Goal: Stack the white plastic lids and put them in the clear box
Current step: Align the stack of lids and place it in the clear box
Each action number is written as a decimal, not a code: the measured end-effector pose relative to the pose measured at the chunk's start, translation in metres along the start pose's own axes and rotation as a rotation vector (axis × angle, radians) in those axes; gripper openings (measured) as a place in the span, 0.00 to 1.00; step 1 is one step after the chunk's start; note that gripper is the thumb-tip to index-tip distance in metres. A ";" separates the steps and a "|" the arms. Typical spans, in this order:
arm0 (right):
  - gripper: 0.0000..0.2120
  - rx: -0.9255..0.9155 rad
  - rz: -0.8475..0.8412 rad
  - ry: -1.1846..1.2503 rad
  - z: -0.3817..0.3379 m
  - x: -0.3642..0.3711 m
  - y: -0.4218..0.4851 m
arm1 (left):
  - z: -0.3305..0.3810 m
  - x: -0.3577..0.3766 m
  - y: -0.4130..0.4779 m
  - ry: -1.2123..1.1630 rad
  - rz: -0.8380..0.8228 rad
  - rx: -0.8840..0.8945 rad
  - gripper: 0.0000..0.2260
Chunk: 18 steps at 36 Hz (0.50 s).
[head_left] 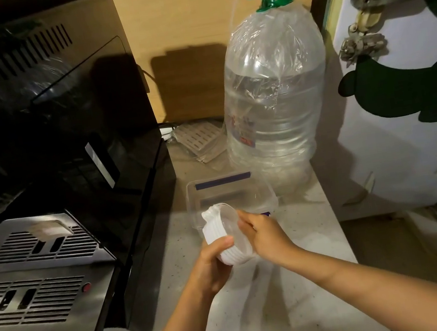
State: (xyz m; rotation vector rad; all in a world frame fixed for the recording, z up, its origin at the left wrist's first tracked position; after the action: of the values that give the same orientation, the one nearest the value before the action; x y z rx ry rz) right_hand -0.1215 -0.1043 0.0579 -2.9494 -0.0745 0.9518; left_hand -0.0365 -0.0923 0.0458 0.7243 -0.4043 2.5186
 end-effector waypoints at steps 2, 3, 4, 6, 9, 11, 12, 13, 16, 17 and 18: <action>0.17 0.004 -0.042 -0.022 0.000 0.002 0.004 | 0.001 -0.001 0.003 -0.007 0.041 0.013 0.40; 0.18 0.009 -0.061 -0.034 0.001 0.003 0.005 | 0.001 -0.003 0.005 -0.016 0.055 0.018 0.41; 0.19 0.021 -0.080 -0.042 0.002 0.003 0.007 | 0.001 -0.003 0.007 -0.028 0.063 0.024 0.41; 0.21 0.042 -0.118 -0.050 0.002 0.002 0.011 | 0.003 -0.006 0.010 -0.053 0.075 0.034 0.40; 0.23 0.064 -0.174 -0.015 0.001 -0.001 0.017 | 0.005 -0.011 0.015 -0.057 0.088 0.038 0.40; 0.26 0.074 -0.178 0.047 -0.001 -0.006 0.019 | 0.007 -0.013 0.019 -0.041 0.098 0.045 0.38; 0.27 0.073 -0.174 0.089 -0.004 -0.010 0.020 | 0.009 -0.014 0.021 -0.034 0.097 0.053 0.36; 0.28 0.064 -0.175 0.137 -0.007 -0.013 0.019 | 0.010 -0.015 0.023 -0.025 0.098 0.065 0.31; 0.34 -0.034 -0.230 0.183 -0.021 -0.019 0.012 | 0.016 -0.018 0.029 -0.018 0.139 0.098 0.24; 0.35 -0.072 -0.253 0.170 -0.025 -0.019 0.010 | 0.018 -0.019 0.032 -0.017 0.161 0.110 0.25; 0.37 -0.102 -0.275 0.165 -0.028 -0.018 0.008 | 0.019 -0.020 0.034 -0.013 0.185 0.122 0.27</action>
State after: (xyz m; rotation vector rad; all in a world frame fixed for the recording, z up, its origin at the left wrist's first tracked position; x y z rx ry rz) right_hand -0.1189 -0.1138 0.0907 -2.9873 -0.5212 0.6858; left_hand -0.0316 -0.1360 0.0454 0.7817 -0.3379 2.7334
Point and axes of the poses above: each hand's wrist, its own y-axis towards the middle knuckle, its own x-axis out of the palm, z = x × y, the point moved 7 cm from there along y, towards the middle knuckle, and after that the axes turned 1 degree about -y, right-handed, at the moved point
